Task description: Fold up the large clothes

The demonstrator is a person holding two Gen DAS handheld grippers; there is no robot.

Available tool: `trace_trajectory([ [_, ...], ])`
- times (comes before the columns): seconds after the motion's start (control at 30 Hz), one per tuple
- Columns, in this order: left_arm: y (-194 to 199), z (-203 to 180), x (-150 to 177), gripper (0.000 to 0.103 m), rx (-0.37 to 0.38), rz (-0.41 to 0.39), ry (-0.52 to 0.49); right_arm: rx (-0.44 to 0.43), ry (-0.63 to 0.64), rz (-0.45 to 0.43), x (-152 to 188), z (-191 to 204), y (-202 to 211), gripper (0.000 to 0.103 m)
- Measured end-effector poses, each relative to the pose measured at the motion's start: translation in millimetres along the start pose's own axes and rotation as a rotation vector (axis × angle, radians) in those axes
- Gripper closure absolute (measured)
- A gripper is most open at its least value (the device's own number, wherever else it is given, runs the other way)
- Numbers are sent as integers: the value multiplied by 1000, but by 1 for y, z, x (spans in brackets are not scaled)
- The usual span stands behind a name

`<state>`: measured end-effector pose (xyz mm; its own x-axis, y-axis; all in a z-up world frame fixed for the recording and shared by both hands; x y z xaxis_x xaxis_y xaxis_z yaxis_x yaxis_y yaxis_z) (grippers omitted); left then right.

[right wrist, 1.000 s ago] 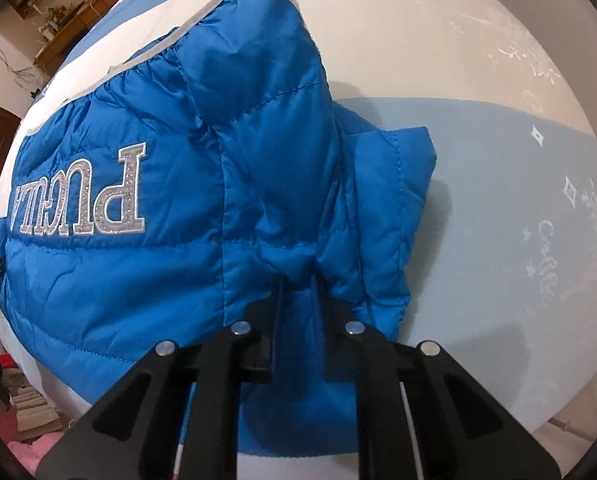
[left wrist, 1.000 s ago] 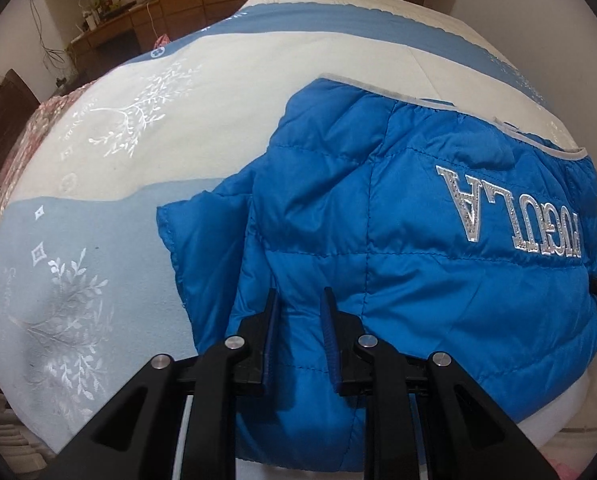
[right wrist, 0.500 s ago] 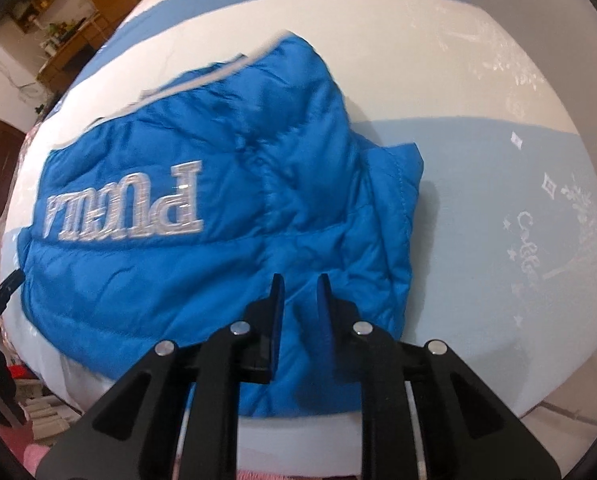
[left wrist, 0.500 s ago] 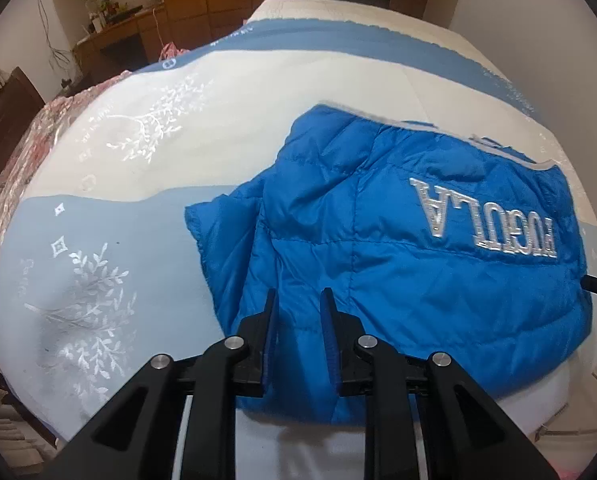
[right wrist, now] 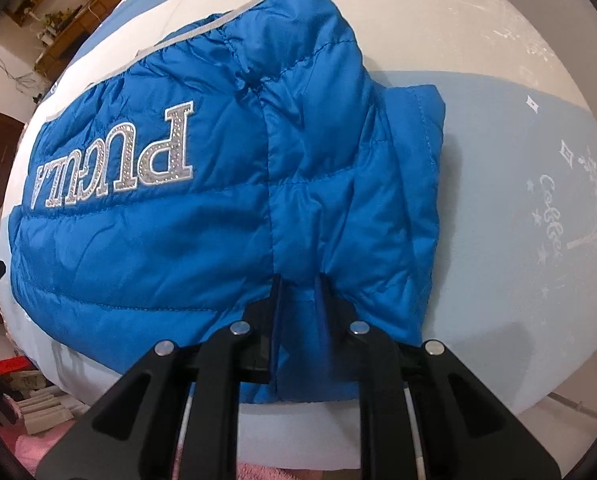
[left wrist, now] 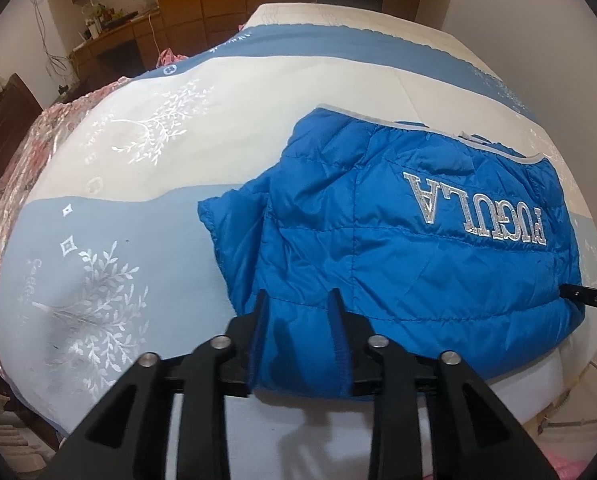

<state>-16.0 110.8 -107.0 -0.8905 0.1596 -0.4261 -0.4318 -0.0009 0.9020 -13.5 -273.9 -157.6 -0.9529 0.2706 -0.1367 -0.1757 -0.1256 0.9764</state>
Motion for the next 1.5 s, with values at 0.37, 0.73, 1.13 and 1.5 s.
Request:
trace_trajectory([
  [0.37,-15,43,11,27,84,27,110,12,-10,-54,-2,-11,32,80],
  [0.73,-57,48,5,26,245,65,180,33,-33,-34,5,-12,13,80],
  [1.13,-88,59,-16,55,416,50,211,72,-46,-30,0,1,-3,81],
  [1.5,-76,47,-23,81,400,57,139,129,-80,-23,-16,14,-25,81],
])
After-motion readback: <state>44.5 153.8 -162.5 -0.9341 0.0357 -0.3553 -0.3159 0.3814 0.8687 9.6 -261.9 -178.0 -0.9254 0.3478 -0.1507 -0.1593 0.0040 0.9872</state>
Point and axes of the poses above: each gripper's, at about its wrist camera, not at the fingertips, and y roughly against the way its jaws point, z to its left, x to its underside, the point moved 4 cm from there along -y, roughly the way its jaws point, and after that the axes turned 12 degrees about -y, right-handed, at the moved point
